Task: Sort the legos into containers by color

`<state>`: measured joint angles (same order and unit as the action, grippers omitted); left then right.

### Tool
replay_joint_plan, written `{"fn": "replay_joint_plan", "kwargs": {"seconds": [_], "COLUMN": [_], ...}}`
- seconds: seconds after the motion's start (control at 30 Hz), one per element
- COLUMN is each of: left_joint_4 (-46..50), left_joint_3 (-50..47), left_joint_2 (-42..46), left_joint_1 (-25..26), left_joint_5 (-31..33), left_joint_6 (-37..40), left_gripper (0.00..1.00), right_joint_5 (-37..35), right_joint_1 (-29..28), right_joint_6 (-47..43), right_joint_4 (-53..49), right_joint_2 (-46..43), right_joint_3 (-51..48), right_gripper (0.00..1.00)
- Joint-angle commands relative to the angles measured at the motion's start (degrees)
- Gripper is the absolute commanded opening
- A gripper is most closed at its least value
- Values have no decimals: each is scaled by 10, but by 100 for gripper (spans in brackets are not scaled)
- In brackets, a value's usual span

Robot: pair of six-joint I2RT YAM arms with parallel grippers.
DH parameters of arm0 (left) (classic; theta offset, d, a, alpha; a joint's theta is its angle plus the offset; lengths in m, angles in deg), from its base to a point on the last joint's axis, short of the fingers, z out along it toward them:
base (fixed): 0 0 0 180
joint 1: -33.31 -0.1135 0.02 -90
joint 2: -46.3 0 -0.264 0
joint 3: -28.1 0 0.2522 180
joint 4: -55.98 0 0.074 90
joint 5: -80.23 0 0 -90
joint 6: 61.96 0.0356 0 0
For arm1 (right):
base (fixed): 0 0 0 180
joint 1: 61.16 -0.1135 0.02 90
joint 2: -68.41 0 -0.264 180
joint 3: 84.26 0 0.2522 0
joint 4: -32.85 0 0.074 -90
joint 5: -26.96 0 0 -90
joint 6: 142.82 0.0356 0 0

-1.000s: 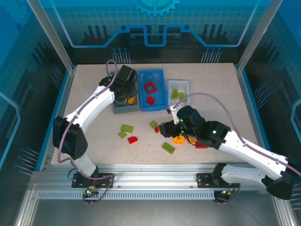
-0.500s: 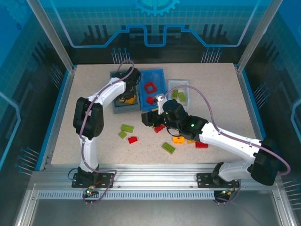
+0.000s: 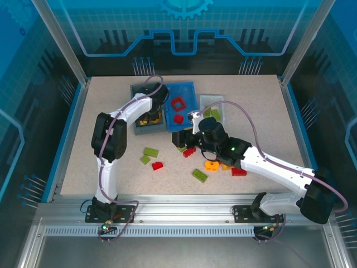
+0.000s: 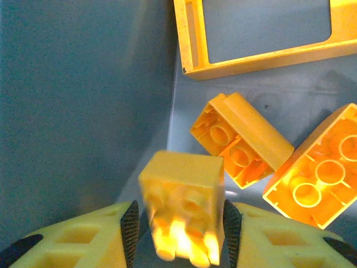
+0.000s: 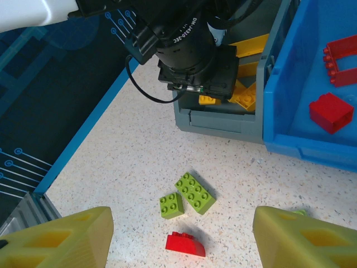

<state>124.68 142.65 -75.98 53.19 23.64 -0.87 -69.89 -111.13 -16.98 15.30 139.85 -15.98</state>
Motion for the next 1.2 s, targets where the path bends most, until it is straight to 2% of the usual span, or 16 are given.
{"fn": "replay_joint_plan", "kwargs": {"seconds": [0.0, 0.2, 0.4, 0.53, 0.63, 0.73, 0.87, 0.97, 1.07, 1.17], "left_joint_4": [15, 29, 10, -31, -50, -60, -109, -135, -134, -117], "left_joint_3": [12, 13, -18, -94, -178, -252, -362, -422, -456, -465], "left_joint_2": [43, 89, 201, 318, 414, 509, 628, 701, 748, 772], "left_joint_1": [3, 6, 31, 72, 112, 145, 156, 158, 159, 159], "left_joint_5": [9, 11, 2, -39, -66, -127, -299, -386, -430, -436], "left_joint_6": [1, -10, -19, -14, -16, -31, -51, -79, -105, -114], "left_gripper": [50, 52, 50, 50, 50, 50, 50, 50, 51, 51], "right_joint_5": [-8, -23, -82, -117, -139, -139, -90, -58, -46, -29], "right_joint_1": [12, 21, 24, 10, -24, -66, -97, -98, -87, -65], "right_joint_6": [1, 0, 43, 99, 126, 121, 38, -35, -85, -112], "right_joint_4": [-21, -54, -155, -231, -271, -307, -352, -364, -381, -392], "right_joint_2": [-26, -50, -70, -69, -49, -15, 53, 91, 126, 162], "right_joint_3": [-10, -17, -18, -15, -4, 7, 3, -2, 11, 28], "right_gripper": [69, 69, 65, 61, 59, 60, 64, 68, 71, 72]}}
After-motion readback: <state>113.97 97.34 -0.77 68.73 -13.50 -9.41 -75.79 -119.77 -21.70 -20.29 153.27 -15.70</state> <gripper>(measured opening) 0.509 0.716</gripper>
